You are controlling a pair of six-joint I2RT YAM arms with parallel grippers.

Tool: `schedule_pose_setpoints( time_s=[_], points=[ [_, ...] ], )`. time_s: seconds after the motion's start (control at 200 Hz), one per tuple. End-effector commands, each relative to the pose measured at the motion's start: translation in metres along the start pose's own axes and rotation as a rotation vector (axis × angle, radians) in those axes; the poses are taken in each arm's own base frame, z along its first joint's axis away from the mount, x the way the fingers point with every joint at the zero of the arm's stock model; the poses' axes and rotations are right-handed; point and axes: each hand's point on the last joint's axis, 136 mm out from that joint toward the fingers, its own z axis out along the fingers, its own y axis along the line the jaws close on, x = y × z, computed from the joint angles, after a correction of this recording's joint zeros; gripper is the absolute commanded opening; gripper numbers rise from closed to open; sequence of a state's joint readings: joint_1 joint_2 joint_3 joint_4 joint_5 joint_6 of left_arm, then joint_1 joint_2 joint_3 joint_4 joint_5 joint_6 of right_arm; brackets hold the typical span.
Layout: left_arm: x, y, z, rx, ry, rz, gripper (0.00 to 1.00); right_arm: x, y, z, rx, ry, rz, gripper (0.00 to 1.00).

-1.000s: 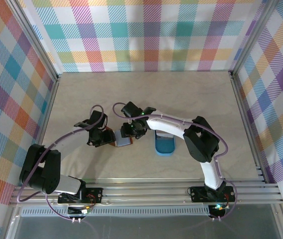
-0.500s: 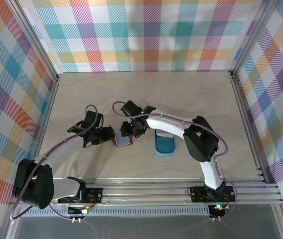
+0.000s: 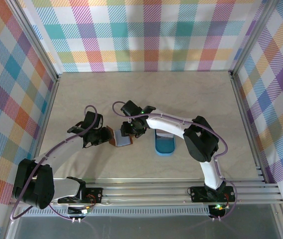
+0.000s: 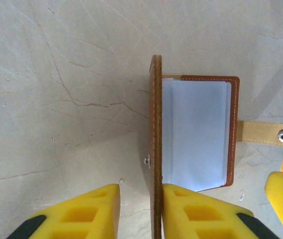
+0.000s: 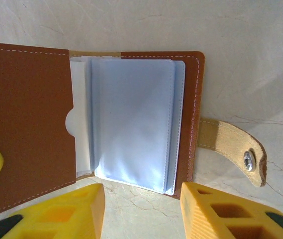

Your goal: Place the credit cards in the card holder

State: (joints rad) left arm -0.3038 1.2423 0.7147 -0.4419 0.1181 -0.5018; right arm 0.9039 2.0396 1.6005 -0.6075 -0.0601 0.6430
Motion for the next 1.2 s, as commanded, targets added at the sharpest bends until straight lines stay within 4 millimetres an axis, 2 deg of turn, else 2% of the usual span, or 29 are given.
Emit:
schedule_pose_setpoints(
  time_s=[0.0, 0.275, 0.935, 1.195],
  points=[
    [0.004, 0.011, 0.004, -0.03, 0.011, -0.005, 0.19, 0.0, 0.0, -0.004, 0.004, 0.002, -0.007, 0.44],
    [0.01, 0.006, 0.009, 0.016, 0.031, 0.009, 0.0, 0.001, 0.004, 0.003, -0.015, 0.025, -0.013, 0.45],
    [0.005, -0.013, 0.005, 0.133, -0.011, 0.029, 0.0, 0.004, -0.009, 0.026, 0.046, 0.063, -0.001, 0.5],
    [0.006, -0.012, 0.005, 0.134, -0.017, 0.027, 0.0, 0.004, -0.01, 0.03, 0.05, 0.067, 0.004, 0.51]
  ],
)
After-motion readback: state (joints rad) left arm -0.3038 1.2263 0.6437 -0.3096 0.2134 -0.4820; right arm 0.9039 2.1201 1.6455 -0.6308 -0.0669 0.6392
